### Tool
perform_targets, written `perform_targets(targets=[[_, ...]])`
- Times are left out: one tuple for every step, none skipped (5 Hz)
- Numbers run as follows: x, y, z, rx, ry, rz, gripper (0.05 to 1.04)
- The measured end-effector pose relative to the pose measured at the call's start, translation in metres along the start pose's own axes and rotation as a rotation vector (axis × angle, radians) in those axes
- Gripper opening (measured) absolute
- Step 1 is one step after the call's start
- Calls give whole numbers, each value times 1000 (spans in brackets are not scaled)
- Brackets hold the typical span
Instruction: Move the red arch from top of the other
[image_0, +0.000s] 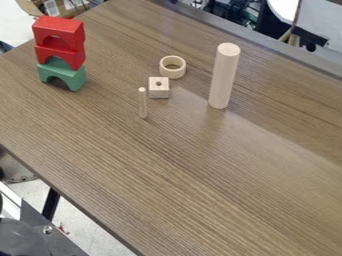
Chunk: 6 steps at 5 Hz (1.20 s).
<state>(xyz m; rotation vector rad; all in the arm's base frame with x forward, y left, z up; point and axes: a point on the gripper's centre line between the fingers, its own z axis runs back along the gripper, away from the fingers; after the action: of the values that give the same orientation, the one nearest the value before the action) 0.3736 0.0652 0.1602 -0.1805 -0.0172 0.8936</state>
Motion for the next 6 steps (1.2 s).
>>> perform_targets(targets=[[15,31,24,52,-84,124,999],[23,66,47,107,-167,258,999],[24,95,53,156,-216,358,999],[30,127,49,209,-238,460,999],[33,143,38,231,-247,511,999],[37,152,20,204,-271,587,999]])
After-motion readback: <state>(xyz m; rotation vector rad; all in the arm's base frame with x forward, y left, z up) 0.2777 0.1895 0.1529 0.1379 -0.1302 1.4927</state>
